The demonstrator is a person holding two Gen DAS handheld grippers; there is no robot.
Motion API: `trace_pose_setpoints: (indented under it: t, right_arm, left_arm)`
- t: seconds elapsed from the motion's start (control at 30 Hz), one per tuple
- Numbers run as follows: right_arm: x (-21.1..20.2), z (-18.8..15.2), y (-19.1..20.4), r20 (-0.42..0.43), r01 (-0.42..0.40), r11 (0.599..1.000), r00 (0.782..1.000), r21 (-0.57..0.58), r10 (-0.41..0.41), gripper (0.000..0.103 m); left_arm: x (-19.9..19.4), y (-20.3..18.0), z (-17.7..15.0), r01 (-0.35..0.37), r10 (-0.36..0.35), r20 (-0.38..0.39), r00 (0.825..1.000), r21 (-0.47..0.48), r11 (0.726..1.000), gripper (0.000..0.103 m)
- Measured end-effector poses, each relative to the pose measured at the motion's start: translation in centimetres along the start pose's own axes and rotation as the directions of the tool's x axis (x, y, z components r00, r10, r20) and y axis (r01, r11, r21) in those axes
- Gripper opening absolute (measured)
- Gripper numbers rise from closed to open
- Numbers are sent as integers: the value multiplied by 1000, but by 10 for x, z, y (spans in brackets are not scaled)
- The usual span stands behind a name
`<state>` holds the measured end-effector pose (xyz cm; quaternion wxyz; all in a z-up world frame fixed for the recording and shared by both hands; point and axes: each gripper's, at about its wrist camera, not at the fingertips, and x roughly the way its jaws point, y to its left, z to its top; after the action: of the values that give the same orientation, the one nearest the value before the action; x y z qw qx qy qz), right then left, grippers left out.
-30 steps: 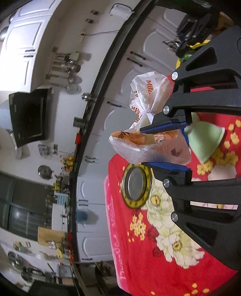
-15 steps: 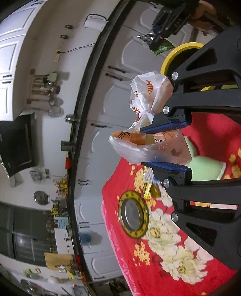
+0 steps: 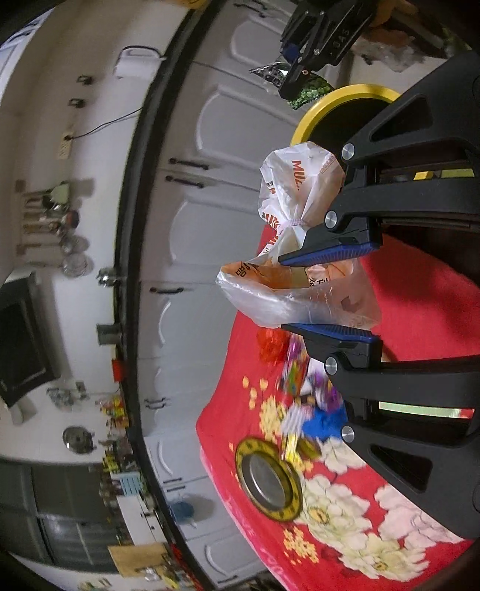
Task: Collect trash
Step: 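Carry both items to the yellow bin and open both tools to drop them, then move both tools back over the table toward the blue cloth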
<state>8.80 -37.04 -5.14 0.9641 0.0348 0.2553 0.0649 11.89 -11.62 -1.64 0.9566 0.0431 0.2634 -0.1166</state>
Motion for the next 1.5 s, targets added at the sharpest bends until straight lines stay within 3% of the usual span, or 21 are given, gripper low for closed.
trace_pose_setpoints:
  t: [0.47,0.67,0.73,1.1,1.3,1.5]
  right_arm:
    - [10,-41,-35,-116,26,999,993,45,-20,39]
    - [10,-49,-40,-138,10,998,990,67,0,43]
    - [13,-50,-42,-149,9,997,989,78,2,51]
    - [14,-51,-44,-149,16,995,989,95,-2,64]
    - [10,-45,-34,-129,4,998,992,68,5,67]
    - [3,-34,-16,-96,-28,999,995,31,31,70]
  left_arm:
    - [49,-69,-14,69,-55,-110,992,123,990,24]
    - [61,-85,-22,70,-47,-156,987,145,987,30]
    - [62,-87,-23,77,-53,-163,985,147,986,32]
    - [51,-78,-20,109,-100,-134,986,60,992,79]
    - [29,-58,-18,99,-99,-58,993,-2,995,90]
    - [11,-33,-12,63,-62,8,998,-61,996,92]
